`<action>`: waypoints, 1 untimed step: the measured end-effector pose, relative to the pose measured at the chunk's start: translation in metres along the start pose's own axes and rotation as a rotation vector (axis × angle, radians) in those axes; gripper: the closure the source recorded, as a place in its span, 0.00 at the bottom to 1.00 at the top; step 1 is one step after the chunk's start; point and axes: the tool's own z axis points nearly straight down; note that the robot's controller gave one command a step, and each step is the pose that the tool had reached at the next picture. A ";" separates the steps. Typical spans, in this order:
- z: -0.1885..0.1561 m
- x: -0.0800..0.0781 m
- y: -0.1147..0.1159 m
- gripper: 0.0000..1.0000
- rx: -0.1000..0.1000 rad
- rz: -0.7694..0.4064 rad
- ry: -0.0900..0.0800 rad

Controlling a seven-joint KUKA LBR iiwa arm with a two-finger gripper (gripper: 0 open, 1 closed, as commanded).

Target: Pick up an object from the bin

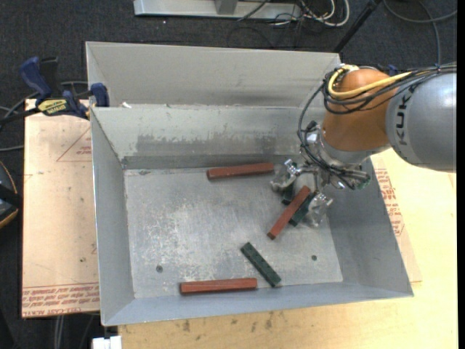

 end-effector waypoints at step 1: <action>-0.006 -0.005 -0.004 1.00 0.005 -0.099 -0.007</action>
Offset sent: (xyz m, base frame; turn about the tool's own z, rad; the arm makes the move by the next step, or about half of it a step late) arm 0.0000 0.0000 0.0000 0.0000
